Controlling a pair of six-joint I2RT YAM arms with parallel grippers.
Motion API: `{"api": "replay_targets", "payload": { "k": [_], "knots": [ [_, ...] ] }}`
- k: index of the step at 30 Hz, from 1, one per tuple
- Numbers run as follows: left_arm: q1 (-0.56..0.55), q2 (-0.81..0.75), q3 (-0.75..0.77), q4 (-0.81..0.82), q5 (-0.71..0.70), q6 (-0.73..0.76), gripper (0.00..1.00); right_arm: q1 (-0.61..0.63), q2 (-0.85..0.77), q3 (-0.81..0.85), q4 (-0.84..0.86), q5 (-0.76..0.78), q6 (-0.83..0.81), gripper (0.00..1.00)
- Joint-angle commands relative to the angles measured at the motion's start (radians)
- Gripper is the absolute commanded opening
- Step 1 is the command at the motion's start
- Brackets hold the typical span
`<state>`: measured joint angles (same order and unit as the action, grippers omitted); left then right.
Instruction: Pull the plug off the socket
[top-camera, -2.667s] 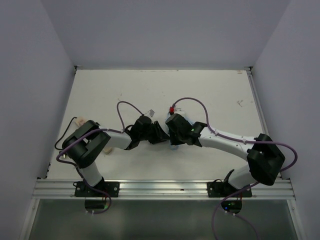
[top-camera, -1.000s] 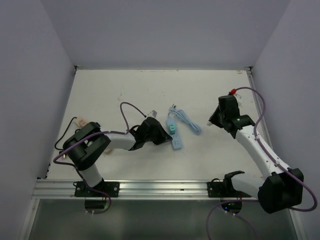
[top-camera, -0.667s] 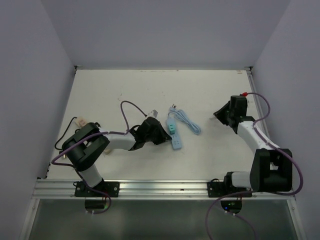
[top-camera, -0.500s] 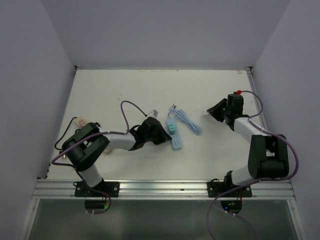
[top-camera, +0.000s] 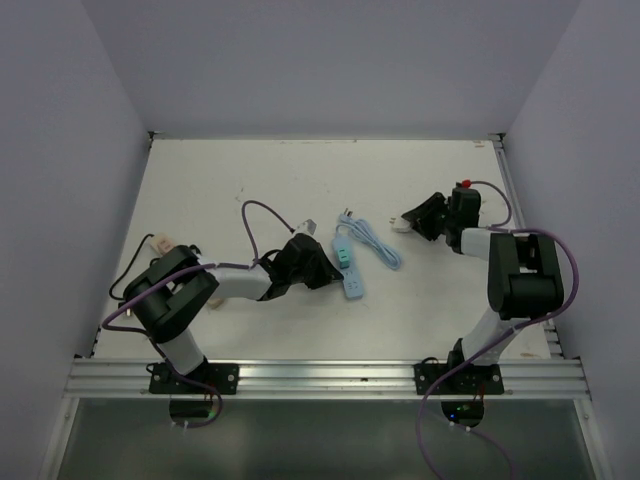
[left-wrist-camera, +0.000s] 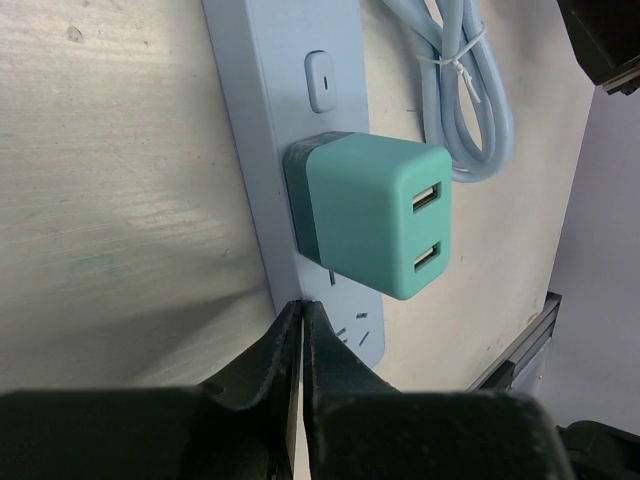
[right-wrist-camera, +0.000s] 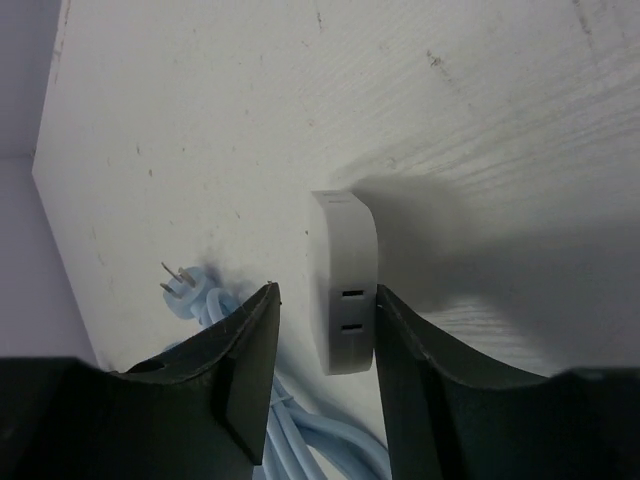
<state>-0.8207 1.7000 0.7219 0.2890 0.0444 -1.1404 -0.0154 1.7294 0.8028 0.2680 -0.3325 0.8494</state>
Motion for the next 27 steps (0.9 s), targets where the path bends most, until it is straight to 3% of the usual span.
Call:
{"api": "replay_targets", "payload": {
  "k": [1,3,9,16,27],
  "knots": [
    [-0.006,0.003,-0.018,-0.139,-0.051,0.053,0.06,-0.043,-0.002,-0.022,0.063,-0.037,-0.01,0.47],
    [-0.005,-0.002,-0.019,-0.136,-0.049,0.051,0.07,-0.049,-0.024,-0.028,0.024,-0.03,-0.033,0.61],
    [-0.005,-0.011,-0.029,-0.126,-0.049,0.045,0.2,-0.049,-0.126,0.025,-0.192,0.042,-0.136,0.77],
    [-0.005,-0.048,-0.036,-0.12,-0.051,0.044,0.34,0.008,-0.249,0.143,-0.508,0.18,-0.236,0.78],
    [-0.001,-0.229,-0.111,-0.165,-0.117,0.034,0.49,0.469,-0.257,0.338,-0.78,0.407,-0.297,0.73]
  ]
}}
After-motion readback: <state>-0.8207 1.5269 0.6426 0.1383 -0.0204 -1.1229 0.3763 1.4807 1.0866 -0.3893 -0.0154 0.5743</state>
